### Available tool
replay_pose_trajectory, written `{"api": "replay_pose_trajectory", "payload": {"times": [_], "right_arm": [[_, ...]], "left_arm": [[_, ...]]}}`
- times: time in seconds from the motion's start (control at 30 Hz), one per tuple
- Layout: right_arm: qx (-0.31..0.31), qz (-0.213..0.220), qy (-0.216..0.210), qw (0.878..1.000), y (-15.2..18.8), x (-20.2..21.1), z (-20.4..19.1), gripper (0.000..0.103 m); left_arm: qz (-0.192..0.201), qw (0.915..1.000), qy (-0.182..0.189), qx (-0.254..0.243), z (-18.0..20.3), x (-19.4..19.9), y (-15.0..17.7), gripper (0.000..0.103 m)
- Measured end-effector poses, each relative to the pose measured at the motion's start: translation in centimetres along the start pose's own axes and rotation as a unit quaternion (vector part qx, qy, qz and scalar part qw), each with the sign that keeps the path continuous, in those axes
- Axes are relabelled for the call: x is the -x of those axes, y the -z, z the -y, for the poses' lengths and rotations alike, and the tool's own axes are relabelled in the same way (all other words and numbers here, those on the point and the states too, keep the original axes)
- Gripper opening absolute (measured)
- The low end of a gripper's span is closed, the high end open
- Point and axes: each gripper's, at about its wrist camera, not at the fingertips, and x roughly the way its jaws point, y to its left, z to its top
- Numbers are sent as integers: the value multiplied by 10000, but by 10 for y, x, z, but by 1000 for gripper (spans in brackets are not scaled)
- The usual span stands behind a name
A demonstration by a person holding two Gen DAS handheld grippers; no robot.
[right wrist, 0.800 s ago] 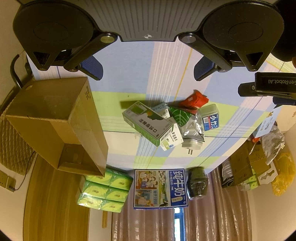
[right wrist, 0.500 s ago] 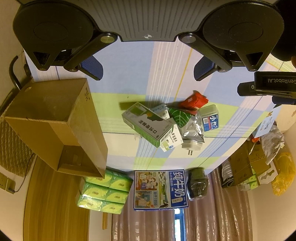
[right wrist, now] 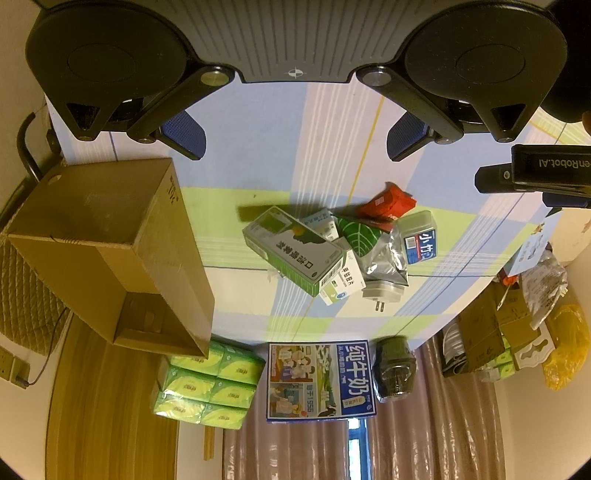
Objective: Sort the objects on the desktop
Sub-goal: 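Move both tools toward the pile of items on the table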
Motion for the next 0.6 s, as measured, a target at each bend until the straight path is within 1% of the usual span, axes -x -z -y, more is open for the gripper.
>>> {"api": "replay_pose_trajectory", "payload": {"times": [0.23, 0.43, 0.5, 0.6], "right_arm": [[-3, 7, -1, 10000, 0, 0, 0, 101], [-15, -2, -5, 10000, 0, 0, 1, 101], [-29, -22, -14, 10000, 0, 0, 2, 101], [-86, -86, -61, 9999, -2, -1, 6, 101]], "left_arm": [[-17, 10000, 22, 27, -1, 0, 0, 102], [-142, 9999, 66, 27, -6, -1, -2, 102], [-211, 9998, 52, -19, -7, -2, -3, 102], [-312, 9992, 58, -246, -6, -2, -5, 102]]}}
